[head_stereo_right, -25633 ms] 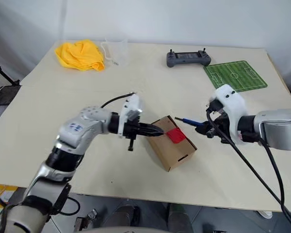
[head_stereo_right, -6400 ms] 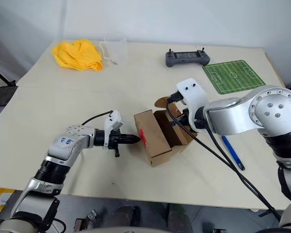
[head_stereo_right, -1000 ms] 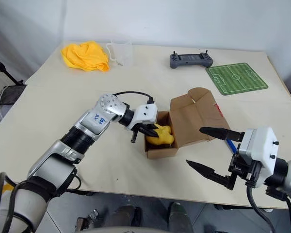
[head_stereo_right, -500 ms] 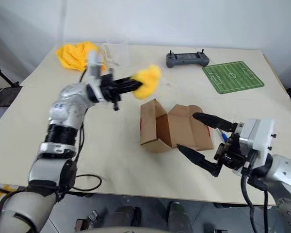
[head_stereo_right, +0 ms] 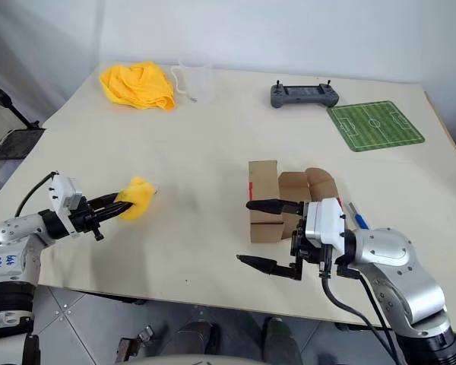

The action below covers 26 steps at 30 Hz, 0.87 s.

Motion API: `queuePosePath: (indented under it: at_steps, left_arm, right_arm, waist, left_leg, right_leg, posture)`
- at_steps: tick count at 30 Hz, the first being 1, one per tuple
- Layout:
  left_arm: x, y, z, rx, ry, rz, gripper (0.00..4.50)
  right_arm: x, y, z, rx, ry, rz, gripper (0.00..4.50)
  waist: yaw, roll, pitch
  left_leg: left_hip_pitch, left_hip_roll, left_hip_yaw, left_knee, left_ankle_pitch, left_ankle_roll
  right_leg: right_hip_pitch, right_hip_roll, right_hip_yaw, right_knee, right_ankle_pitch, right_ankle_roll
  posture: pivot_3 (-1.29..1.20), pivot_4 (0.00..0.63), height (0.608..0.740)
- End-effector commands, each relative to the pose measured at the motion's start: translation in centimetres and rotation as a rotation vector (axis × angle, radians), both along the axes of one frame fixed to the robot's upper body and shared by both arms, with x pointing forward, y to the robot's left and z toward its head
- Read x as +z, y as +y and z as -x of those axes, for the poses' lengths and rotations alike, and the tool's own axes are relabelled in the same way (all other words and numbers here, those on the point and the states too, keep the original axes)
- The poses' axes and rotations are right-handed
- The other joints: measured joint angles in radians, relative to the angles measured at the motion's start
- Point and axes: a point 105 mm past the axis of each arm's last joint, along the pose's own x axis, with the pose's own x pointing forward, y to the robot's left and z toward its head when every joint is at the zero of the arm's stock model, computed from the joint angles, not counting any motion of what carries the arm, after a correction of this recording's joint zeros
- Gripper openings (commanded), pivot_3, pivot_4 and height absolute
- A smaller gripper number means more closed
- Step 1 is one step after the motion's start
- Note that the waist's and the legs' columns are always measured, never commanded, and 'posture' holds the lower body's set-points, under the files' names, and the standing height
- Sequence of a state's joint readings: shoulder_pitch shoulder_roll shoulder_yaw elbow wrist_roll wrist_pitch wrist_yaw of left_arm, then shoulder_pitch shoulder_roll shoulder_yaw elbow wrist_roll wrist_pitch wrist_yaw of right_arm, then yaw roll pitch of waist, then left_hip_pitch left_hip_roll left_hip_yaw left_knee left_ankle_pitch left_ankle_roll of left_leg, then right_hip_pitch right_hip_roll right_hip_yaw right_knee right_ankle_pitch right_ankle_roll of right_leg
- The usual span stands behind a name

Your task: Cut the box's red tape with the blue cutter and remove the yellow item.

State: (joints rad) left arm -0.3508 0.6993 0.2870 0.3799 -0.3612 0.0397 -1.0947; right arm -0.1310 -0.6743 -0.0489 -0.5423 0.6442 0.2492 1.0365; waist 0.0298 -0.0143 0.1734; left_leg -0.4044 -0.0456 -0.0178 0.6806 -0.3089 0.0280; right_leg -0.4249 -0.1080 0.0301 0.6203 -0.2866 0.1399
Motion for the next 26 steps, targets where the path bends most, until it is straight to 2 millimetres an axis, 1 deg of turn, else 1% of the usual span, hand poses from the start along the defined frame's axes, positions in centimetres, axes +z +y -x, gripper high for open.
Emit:
queuePosePath:
  at_steps: [1, 3, 5, 7, 10, 13, 14, 15, 17, 18, 21, 24, 26]
  left_arm:
    - [1.6, -0.7, 0.9, -0.063, -0.024, -0.04, 2.15]
    - [2.3, -0.5, 1.8, -0.1, -0.021, -0.058, 2.75]
    - [3.8, 0.5, 2.5, -0.096, -0.034, -0.031, 3.35]
    - [4.4, 1.9, 3.5, -0.099, -0.011, -0.07, 3.35]
    - [4.2, 3.7, 5.4, -0.091, 0.073, -0.106, 3.35]
    - [3.3, 4.9, 7.1, -0.078, 0.096, -0.163, 3.35]
    - [2.7, 5.3, 7.7, -0.068, 0.102, -0.186, 3.35]
    - [1.9, 5.6, 8.3, -0.052, 0.113, -0.203, 3.35]
    - [0.6, 6.5, 9.0, 0.006, 0.094, -0.273, 3.35]
    - [0.3, 6.6, 9.2, 0.023, 0.077, -0.283, 3.35]
    - [0.3, 6.7, 9.5, 0.108, -0.01, -0.273, 3.35]
    - [0.4, 6.0, 9.1, 0.154, -0.05, -0.241, 3.35]
    - [0.4, 5.8, 9.0, 0.185, -0.058, -0.234, 3.35]
  right_arm:
    - [1.0, -1.0, 0.0, -0.031, -0.044, -0.009, 4.5]
    - [1.4, -1.7, -0.3, -0.067, -0.052, -0.019, 4.5]
    - [1.6, -2.6, -0.4, -0.101, -0.058, -0.014, 4.5]
    - [1.7, -3.3, -0.4, -0.123, -0.059, 0.004, 4.5]
    - [1.5, -3.8, 0.4, -0.118, -0.037, 0.022, 4.5]
    - [1.1, -4.1, 1.2, -0.097, 0.011, 0.034, 4.5]
    - [0.8, -4.3, 1.5, -0.099, 0.026, 0.037, 4.5]
    - [0.3, -4.7, 1.5, -0.122, 0.038, 0.029, 4.5]
    - [-1.2, -5.5, 1.9, -0.128, 0.028, 0.09, 4.5]
    - [-1.7, -5.8, 2.0, -0.131, 0.027, 0.111, 4.5]
    - [-1.7, -6.7, 1.5, -0.191, -0.008, 0.11, 4.5]
    - [-1.8, -7.2, 1.4, -0.215, -0.018, 0.111, 4.5]
    - [-1.8, -7.5, 1.3, -0.229, -0.024, 0.108, 4.5]
  waist:
    - [-0.007, 0.0, 0.0]
    - [-0.013, 0.0, 0.0]
    - [-0.025, 0.0, 0.0]
    - [-0.033, 0.0, 0.0]
    - [-0.042, 0.001, 0.0]
    - [-0.039, 0.003, 0.0]
    - [-0.037, 0.003, 0.0]
    - [-0.035, 0.002, 0.0]
    - [-0.033, 0.002, 0.0]
    - [-0.032, 0.002, 0.0]
    - [-0.03, 0.002, 0.0]
    - [-0.03, 0.001, 0.0]
    - [-0.03, 0.001, 0.0]
  left_leg:
    - [0.0, 0.0, 0.001, 0.0, 0.0, 0.0]
    - [0.0, -0.001, 0.001, -0.001, 0.0, 0.001]
    - [0.0, 0.0, 0.002, -0.002, -0.001, 0.0]
    - [0.0, 0.001, 0.001, -0.003, 0.0, 0.0]
    - [0.001, 0.004, 0.003, -0.007, -0.001, -0.002]
    - [0.005, 0.004, 0.004, -0.013, -0.001, -0.002]
    - [0.005, 0.004, 0.004, -0.014, -0.001, -0.002]
    - [0.006, 0.004, 0.004, -0.014, -0.001, -0.002]
    - [0.006, 0.005, 0.004, -0.015, -0.001, -0.002]
    - [0.006, 0.005, 0.004, -0.015, -0.002, -0.002]
    - [0.008, 0.005, 0.004, -0.016, -0.003, 0.001]
    - [0.019, 0.006, 0.003, -0.017, -0.004, 0.002]
    - [0.02, 0.006, 0.002, -0.017, -0.005, 0.002]
  right_leg:
    - [0.0, 0.0, 0.0, 0.001, 0.0, 0.0]
    - [0.0, 0.0, 0.0, 0.002, 0.0, 0.0]
    - [-0.001, 0.0, -0.001, 0.002, 0.0, 0.0]
    - [-0.002, 0.001, -0.001, 0.002, 0.0, 0.0]
    - [-0.002, 0.004, -0.001, 0.001, -0.001, -0.001]
    - [-0.001, 0.003, 0.0, 0.0, -0.002, -0.003]
    - [-0.001, 0.003, 0.001, 0.0, -0.002, -0.003]
    - [-0.001, 0.003, 0.001, 0.0, -0.002, -0.004]
    - [-0.001, 0.003, 0.0, 0.0, -0.003, -0.006]
    - [-0.001, 0.003, 0.0, 0.0, -0.003, -0.006]
    - [0.001, 0.003, 0.0, -0.004, -0.003, -0.006]
    - [0.014, 0.002, -0.001, -0.01, -0.003, -0.006]
    - [0.016, 0.002, -0.002, -0.011, -0.003, -0.006]
  posture:
    - [0.0, 0.15, 0.74]
    - [0.0, 0.15, 0.74]
    - [0.0, 0.15, 0.74]
    - [0.0, 0.15, 0.74]
    - [0.0, 0.15, 0.74]
    - [0.0, 0.15, 0.74]
    - [0.0, 0.15, 0.74]
    - [0.0, 0.15, 0.74]
    - [0.0, 0.15, 0.74]
    - [0.0, 0.15, 0.74]
    - [0.0, 0.15, 0.74]
    - [0.0, 0.15, 0.74]
    - [0.0, 0.15, 0.74]
